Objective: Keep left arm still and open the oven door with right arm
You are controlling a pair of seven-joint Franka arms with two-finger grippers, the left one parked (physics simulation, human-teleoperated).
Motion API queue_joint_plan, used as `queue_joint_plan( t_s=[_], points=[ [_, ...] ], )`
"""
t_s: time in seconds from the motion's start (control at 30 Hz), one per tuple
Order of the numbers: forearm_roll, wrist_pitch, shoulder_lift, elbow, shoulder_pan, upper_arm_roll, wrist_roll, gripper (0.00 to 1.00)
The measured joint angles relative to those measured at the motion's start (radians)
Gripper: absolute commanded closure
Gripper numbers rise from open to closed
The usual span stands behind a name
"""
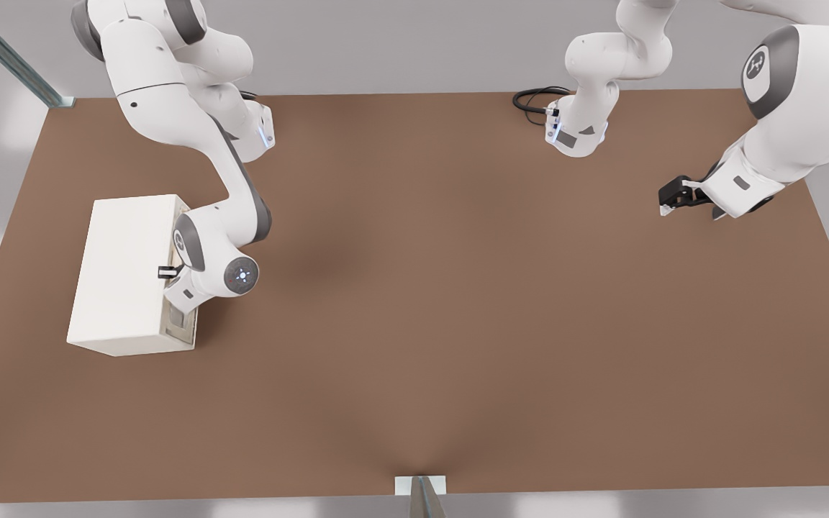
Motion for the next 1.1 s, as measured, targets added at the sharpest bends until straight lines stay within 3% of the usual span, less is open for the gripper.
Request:
queue_joint_plan(
  t_s=[0.17, 0.23, 0.27, 0.3, 0.43, 0.53, 0.6, 1.1],
  points=[
    [0.015, -0.009, -0.002, 0.03, 0.025, 0.007, 0.016, 0.79],
    [0.063, -0.038, 0.039, 0.151, 0.036, 0.008, 0.017, 0.79],
    [0.096, -0.072, 0.078, 0.264, 0.035, 0.008, 0.011, 0.3],
    [0.13, -0.11, 0.11, 0.373, 0.022, 0.005, -0.004, 0.0],
    [0.386, -0.216, 0.094, 0.589, -0.238, -0.001, -0.1, 0.0],
    [0.57, -0.221, -0.108, 0.427, -0.318, -0.003, -0.164, 0.0],
    [0.634, -0.212, -0.168, 0.382, -0.329, -0.005, -0.201, 0.0],
    [0.7, -0.196, -0.226, 0.361, -0.329, -0.007, -0.38, 0.0]
  ],
)
